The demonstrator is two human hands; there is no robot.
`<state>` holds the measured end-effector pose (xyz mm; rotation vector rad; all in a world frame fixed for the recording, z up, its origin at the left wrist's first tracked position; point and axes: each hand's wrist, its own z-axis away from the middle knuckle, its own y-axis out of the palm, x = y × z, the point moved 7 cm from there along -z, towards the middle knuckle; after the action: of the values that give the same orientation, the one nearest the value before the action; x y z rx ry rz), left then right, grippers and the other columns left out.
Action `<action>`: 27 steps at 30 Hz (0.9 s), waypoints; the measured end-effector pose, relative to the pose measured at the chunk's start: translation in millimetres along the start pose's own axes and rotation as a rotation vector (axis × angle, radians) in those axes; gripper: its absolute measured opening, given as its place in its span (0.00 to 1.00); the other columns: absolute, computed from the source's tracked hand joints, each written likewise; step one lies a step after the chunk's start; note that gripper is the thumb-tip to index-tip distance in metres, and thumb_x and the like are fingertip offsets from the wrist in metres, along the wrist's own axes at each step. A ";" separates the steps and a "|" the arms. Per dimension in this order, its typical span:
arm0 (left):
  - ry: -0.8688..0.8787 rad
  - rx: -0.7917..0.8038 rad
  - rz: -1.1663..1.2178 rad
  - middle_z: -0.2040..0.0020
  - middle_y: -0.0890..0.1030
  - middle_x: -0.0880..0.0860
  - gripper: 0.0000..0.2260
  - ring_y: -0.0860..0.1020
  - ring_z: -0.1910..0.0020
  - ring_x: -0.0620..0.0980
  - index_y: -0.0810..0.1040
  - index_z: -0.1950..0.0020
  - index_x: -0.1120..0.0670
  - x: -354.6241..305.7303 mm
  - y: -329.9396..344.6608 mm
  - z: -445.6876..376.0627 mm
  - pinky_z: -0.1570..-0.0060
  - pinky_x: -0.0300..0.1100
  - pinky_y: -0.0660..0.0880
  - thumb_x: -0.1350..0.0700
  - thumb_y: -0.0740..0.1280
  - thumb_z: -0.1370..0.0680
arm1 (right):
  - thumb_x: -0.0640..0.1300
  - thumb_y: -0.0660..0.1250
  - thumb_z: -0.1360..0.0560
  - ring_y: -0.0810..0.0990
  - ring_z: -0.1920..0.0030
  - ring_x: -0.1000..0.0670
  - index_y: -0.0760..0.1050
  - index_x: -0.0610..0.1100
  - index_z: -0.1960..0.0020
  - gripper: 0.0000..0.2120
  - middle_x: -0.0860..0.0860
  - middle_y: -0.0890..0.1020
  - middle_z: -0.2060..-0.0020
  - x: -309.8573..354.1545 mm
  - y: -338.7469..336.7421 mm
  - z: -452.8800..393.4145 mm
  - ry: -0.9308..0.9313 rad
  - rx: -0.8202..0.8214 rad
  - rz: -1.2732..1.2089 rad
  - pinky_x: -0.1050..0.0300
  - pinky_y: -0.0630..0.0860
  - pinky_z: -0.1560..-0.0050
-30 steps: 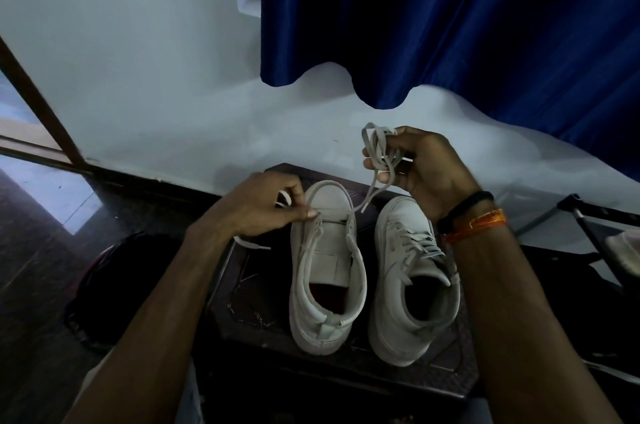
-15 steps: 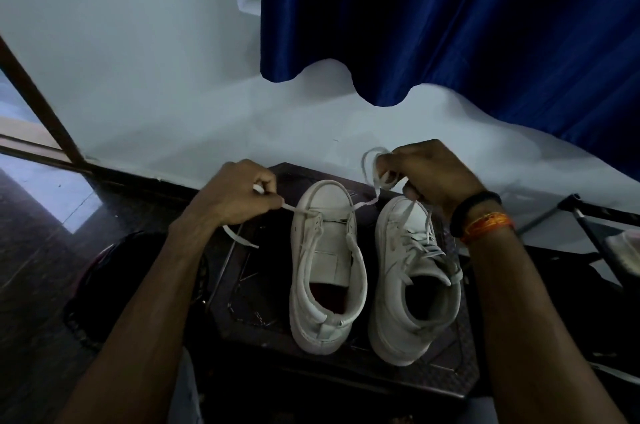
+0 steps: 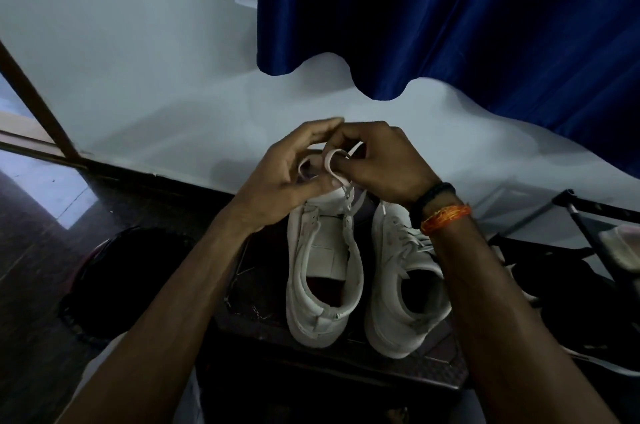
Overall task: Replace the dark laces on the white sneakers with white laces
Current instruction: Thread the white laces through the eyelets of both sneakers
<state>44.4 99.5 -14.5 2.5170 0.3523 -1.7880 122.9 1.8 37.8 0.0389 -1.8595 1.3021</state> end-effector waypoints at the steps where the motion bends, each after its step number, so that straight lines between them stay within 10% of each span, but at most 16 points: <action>1: -0.034 -0.015 0.015 0.32 0.78 0.54 0.30 0.81 0.39 0.53 0.68 0.25 0.57 3.4 -1.2 -0.1 0.39 0.50 0.78 0.65 0.73 0.25 | 0.47 0.74 0.28 0.81 0.66 0.58 0.82 0.49 0.56 0.04 0.55 0.84 0.60 -1.3 -2.0 0.2 0.001 -0.022 0.017 0.62 0.75 0.62; 8: -0.115 -0.122 0.001 0.62 0.81 0.57 0.10 0.69 0.74 0.47 0.82 0.40 0.58 16.4 -15.3 1.5 0.72 0.40 0.67 0.65 0.62 0.17 | 0.62 0.78 0.33 0.80 0.59 0.55 0.80 0.50 0.56 0.17 0.56 0.82 0.55 -24.2 -27.6 6.2 0.091 -0.080 0.244 0.55 0.78 0.54; 16: -0.172 -0.060 0.095 0.36 0.80 0.50 0.24 0.72 0.70 0.47 0.71 0.27 0.48 16.8 -6.6 0.4 0.74 0.37 0.70 0.53 0.71 0.22 | 0.58 0.69 0.23 0.80 0.63 0.58 0.84 0.47 0.62 0.17 0.54 0.83 0.67 -23.6 -15.9 6.3 0.066 -0.032 0.110 0.67 0.73 0.60; 20: -0.179 -0.006 0.141 0.54 0.81 0.63 0.12 0.76 0.66 0.53 0.80 0.37 0.57 20.5 1.9 0.8 0.72 0.40 0.74 0.57 0.69 0.20 | 0.54 0.70 0.23 0.78 0.65 0.58 0.84 0.47 0.61 0.13 0.54 0.82 0.69 -20.8 -4.2 5.3 0.056 0.013 -0.001 0.59 0.75 0.57; 27: -0.107 -0.382 -0.105 0.65 0.79 0.47 0.04 0.69 0.73 0.43 0.83 0.51 0.55 25.9 -57.4 2.9 0.71 0.35 0.67 0.57 0.69 0.19 | 0.47 0.69 0.20 0.71 0.72 0.61 0.84 0.39 0.53 0.12 0.57 0.77 0.72 -38.3 -23.0 17.2 0.149 0.074 -0.192 0.70 0.68 0.68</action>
<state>38.1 159.2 -33.8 2.1686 0.7522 -1.6861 147.7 -38.2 28.9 0.1517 -1.6395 1.2070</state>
